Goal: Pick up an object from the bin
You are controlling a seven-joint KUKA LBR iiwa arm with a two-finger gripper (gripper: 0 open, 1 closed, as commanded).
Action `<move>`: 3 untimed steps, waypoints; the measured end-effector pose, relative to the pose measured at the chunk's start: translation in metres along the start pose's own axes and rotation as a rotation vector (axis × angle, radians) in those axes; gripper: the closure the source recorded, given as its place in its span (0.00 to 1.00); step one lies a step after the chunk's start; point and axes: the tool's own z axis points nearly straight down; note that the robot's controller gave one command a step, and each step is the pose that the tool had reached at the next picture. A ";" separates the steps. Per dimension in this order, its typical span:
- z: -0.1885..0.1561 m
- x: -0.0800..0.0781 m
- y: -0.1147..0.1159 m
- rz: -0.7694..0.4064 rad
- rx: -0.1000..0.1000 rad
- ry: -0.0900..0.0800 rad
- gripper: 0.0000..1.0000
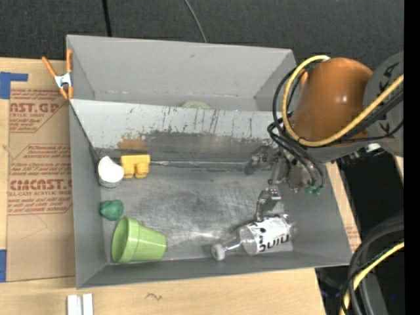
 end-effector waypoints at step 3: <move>0.083 0.040 -0.017 -0.722 -0.003 0.001 0.00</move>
Offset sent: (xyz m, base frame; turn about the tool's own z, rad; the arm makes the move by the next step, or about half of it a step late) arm -0.0404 -0.0464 -0.0771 -0.4619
